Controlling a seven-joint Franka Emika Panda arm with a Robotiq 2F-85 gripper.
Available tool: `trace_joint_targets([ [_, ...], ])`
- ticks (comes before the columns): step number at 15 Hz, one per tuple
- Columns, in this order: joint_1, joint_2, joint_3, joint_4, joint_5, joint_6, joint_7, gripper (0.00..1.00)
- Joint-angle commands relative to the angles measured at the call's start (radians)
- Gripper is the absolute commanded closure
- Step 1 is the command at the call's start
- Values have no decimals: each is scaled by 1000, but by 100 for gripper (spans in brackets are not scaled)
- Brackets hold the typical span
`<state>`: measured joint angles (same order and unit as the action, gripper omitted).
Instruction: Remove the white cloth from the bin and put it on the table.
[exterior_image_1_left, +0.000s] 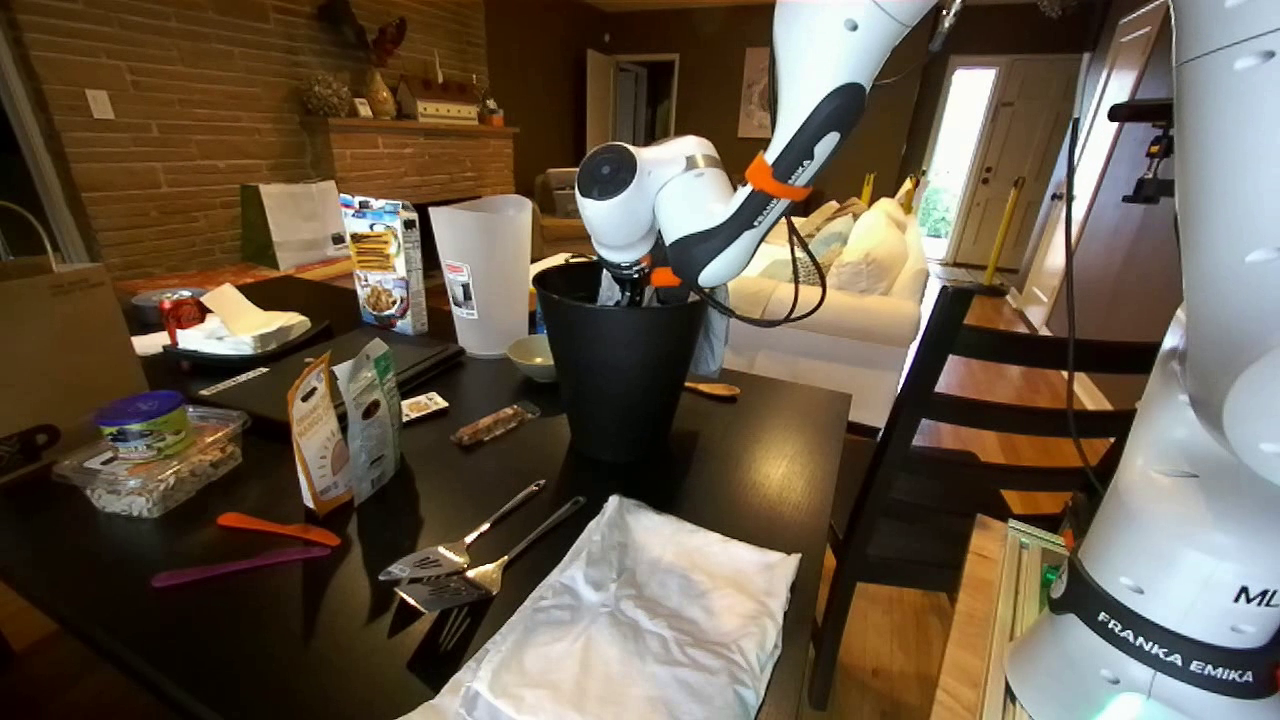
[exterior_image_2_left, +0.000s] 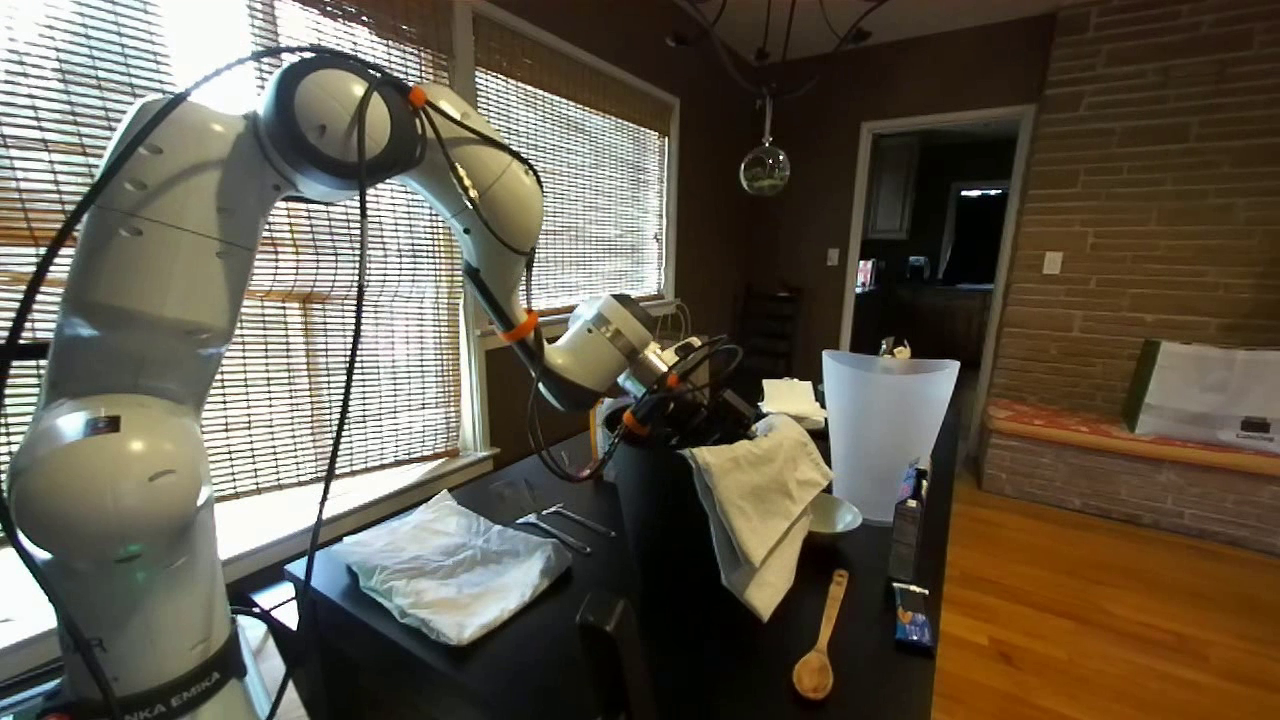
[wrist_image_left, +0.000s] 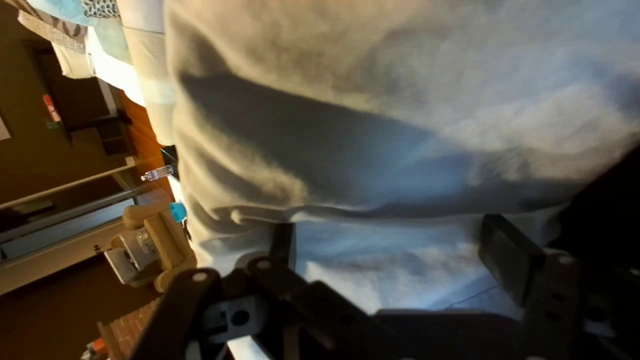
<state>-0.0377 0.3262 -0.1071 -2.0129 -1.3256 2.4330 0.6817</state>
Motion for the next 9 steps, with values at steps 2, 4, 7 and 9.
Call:
trace_joint_targets([
  [2, -5, 19, 3, 4, -43, 12, 31, 29],
  [4, -5, 17, 4, 5, -42, 13, 30, 41],
  [7, -4, 11, 7, 6, -42, 15, 30, 65],
  [9, -4, 6, 9, 10, -33, 15, 27, 77],
])
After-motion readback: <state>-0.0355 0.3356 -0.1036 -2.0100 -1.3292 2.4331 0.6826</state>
